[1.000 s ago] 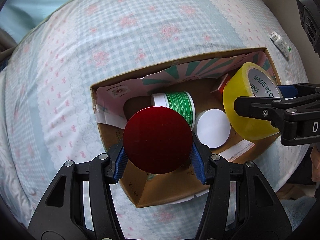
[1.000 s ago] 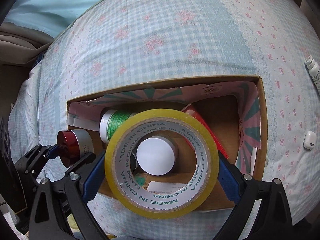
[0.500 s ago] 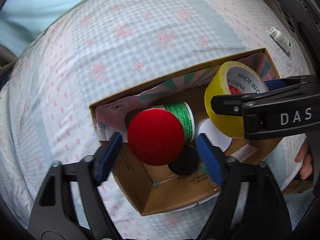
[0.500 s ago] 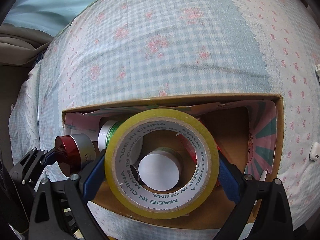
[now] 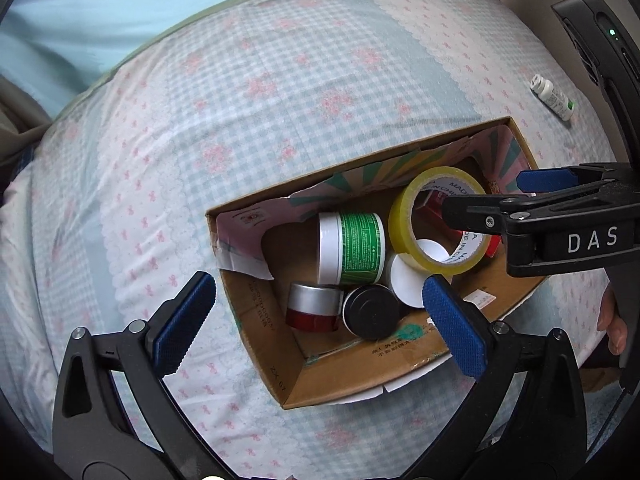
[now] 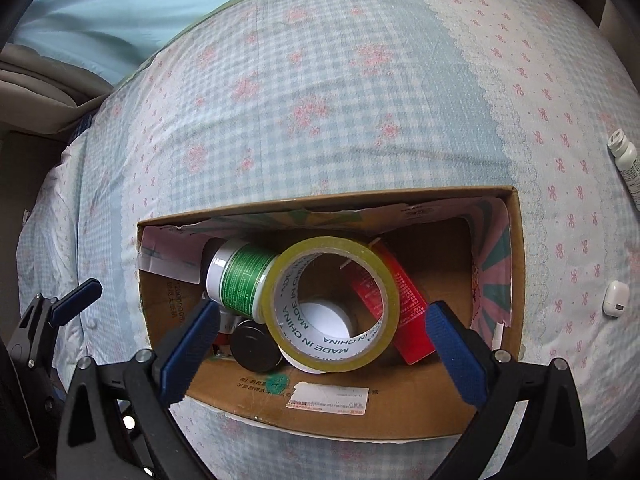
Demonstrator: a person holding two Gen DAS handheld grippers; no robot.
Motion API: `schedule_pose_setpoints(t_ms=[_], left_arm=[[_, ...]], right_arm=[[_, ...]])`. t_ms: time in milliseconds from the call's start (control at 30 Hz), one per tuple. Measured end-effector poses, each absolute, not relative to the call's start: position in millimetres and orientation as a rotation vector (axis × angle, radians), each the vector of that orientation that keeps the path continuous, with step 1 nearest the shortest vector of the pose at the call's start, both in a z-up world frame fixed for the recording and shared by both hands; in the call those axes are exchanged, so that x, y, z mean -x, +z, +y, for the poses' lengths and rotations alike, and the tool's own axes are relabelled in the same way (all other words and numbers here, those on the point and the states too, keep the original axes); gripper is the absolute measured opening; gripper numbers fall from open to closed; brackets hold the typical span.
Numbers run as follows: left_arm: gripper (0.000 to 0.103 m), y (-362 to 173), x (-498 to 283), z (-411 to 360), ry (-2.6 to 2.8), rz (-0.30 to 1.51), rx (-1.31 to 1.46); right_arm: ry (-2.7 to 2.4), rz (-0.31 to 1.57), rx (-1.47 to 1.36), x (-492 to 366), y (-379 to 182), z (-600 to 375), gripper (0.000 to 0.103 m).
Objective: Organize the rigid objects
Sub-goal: 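Open both tools to drop the items and lift away from the box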
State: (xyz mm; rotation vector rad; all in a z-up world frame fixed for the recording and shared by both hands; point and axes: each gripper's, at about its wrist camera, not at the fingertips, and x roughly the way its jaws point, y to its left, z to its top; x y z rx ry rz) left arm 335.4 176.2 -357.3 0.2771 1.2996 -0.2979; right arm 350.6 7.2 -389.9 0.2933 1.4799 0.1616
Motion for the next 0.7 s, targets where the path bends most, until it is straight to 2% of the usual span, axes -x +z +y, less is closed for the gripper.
schedule_pose_setpoints(t_ms=[333, 700], left_arm=[[0.103, -317.8, -309.0, 182.7, -0.278, 1.225, -0.271], [0.103, -263.2, -251.5, 188.3, -0.254, 1.15, -0.228]], right_arm=[[0.171, 1.409, -0.234, -329.1, -350.7, 13.4, 0.102], [0.173, 1.263, -0.21, -277.0, -279.9, 11.4, 0.102]])
